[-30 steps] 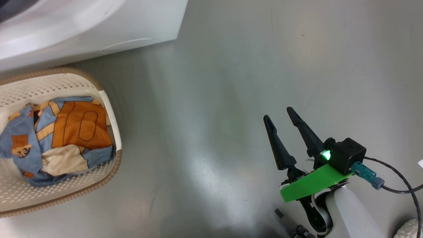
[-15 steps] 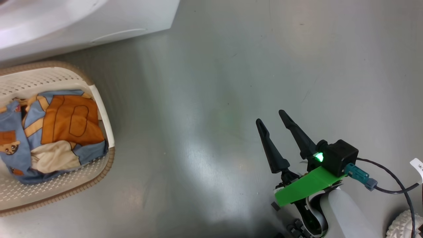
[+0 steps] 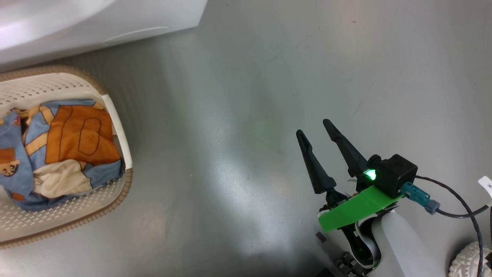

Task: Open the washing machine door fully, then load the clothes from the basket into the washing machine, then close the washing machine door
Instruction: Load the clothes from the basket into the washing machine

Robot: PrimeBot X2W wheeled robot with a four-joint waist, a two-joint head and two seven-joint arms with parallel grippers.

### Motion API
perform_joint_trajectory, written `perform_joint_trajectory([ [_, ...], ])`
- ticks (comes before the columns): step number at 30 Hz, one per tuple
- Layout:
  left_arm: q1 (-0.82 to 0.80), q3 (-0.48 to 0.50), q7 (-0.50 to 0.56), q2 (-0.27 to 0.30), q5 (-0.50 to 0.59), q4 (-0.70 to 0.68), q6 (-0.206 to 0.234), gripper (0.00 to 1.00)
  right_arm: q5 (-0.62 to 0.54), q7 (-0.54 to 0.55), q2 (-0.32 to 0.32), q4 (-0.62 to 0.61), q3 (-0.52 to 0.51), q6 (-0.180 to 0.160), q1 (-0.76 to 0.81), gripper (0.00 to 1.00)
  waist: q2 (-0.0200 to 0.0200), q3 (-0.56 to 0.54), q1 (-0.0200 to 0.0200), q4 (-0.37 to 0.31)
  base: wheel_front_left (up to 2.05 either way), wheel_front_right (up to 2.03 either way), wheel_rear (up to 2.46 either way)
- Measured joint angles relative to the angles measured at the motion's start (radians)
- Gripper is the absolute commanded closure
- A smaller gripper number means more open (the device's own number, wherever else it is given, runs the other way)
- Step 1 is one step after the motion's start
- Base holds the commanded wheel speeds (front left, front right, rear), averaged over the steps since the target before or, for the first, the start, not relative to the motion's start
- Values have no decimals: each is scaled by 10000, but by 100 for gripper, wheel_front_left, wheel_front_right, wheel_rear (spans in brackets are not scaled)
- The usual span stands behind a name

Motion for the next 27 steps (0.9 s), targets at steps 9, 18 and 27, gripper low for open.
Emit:
perform_joint_trajectory([
  [9,142,-12,0,-291,-196,1214,0,0,-4,0,-2,148,-84,0,-17,0,0,-260,0,201,0,0,0],
  [18,374,-245,0,-600,-677,1730,0,0,-19,0,-8,245,-184,0,-23,0,0,-602,0,466,0,0,0],
  [27,1301,-236,0,-922,-928,1538,0,0,-107,0,-12,439,-399,0,-24,0,0,-1025,0,717,0,0,0],
])
